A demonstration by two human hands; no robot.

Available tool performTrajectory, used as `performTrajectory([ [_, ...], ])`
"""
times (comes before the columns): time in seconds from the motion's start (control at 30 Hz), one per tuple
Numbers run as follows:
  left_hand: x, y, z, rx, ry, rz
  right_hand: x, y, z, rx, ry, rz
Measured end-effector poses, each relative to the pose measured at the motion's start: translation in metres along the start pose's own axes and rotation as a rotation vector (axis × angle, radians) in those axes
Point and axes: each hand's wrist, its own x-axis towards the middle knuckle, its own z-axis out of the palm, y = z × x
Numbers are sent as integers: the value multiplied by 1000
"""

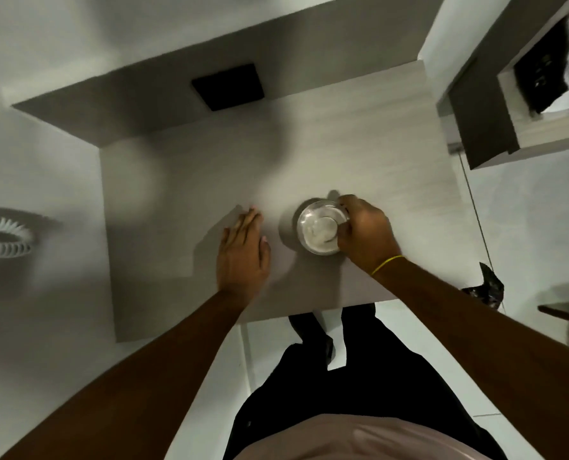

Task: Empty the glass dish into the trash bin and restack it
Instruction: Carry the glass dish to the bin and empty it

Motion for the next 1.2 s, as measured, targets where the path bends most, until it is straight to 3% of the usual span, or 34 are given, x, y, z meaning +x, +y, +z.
performTrajectory([
  [0.17,41,79,-5,-33,-14,240,-26,57,-66,194,260,321],
  [0.33,44,202,26,-81,-126,552,-97,144,-137,390,495,573],
  [0.57,-11,323,108,-164,-348,871,-184,264,-145,530,703,784],
  [0.77,-76,340,210,-208,-571,968,-217,370,-83,346,610,801],
  [0.93,-79,293,294,-23,-702,829,-207,442,-27,11,395,646],
  [1.1,-73,253,355,135,-710,673,-184,498,19,-274,176,538],
  [1.2,-74,245,385,123,-731,704,-177,526,40,-430,62,480],
])
